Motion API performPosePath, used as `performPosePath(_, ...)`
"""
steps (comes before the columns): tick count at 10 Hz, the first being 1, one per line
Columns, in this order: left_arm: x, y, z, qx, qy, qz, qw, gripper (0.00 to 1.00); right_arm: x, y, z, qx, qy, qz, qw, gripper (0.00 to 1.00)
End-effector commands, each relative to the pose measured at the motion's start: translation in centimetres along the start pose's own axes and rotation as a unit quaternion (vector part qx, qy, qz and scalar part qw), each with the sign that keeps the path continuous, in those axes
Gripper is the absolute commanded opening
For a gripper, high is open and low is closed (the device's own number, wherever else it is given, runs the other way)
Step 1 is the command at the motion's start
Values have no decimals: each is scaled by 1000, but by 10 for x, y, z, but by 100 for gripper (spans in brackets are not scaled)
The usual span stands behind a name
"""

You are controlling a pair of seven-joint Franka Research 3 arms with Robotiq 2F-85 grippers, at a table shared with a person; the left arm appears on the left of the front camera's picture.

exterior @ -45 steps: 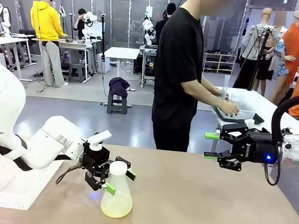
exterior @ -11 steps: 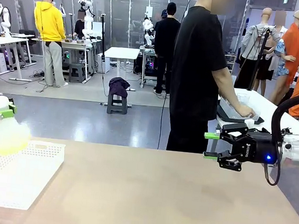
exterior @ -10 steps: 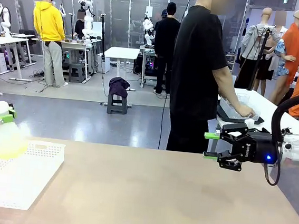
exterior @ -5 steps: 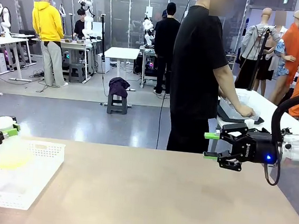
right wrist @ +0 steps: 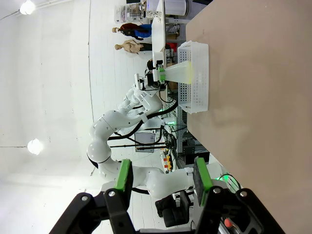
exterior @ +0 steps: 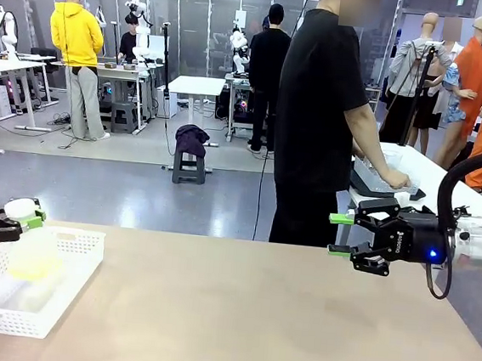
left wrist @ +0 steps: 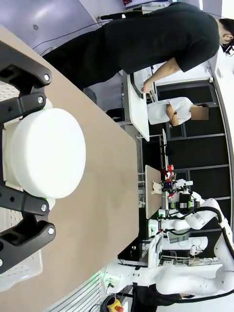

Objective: Prepare the solutions needed for the experiment.
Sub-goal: When the human places the Big flask in the center of the table, pick up the Big flask and place it in the left Organizing basket.

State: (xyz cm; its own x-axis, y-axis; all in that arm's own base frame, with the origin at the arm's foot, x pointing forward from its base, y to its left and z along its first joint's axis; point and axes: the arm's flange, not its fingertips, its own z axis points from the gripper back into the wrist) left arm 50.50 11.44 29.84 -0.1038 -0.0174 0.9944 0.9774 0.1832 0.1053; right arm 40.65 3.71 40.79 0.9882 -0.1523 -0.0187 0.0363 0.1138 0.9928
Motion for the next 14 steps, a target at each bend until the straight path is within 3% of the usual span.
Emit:
performPosePath(1, -7, 13, -9, 7, -14, -2, 1000, 0, 0, 1, 0, 7, -1, 0, 1000, 64)
performPosePath(5, -24, 17, -14, -3, -1, 14, 1000, 0, 0, 1, 0, 7, -1, 0, 1000, 64)
performPosePath(6, -25, 17, -13, -1, -6, 20, 1000, 31, 0, 1, 0, 7, -1, 0, 1000, 64)
performPosePath(7, -30, 18, -13, -9, -10, 26, 1000, 44, 0, 1, 0, 7, -1, 0, 1000, 64)
performPosePath(8, -30, 18, -13, -8, -6, 27, 1000, 44, 0, 1, 0, 7, -1, 0, 1000, 64)
performPosePath(9, -31, 18, -13, -7, -1, 31, 1000, 63, 0, 1, 0, 7, -1, 0, 1000, 64)
performPosePath(10, -29, 16, -13, -10, 2, 33, 999, 57, 0, 1, 0, 7, -1, 0, 1000, 64)
performPosePath(11, -29, 15, -8, -10, 3, 32, 999, 83, 0, 1, 0, 7, -1, 0, 1000, 64)
performPosePath(12, -27, 12, -2, -5, 8, 37, 999, 77, 0, 1, 0, 7, -1, 0, 1000, 64)
performPosePath(13, -25, 9, 5, 1, 15, 40, 999, 100, 0, 1, 0, 7, -1, 0, 1000, 64)
performPosePath(14, -24, 6, 12, 9, 20, 39, 999, 97, 0, 1, 0, 7, -1, 0, 1000, 64)
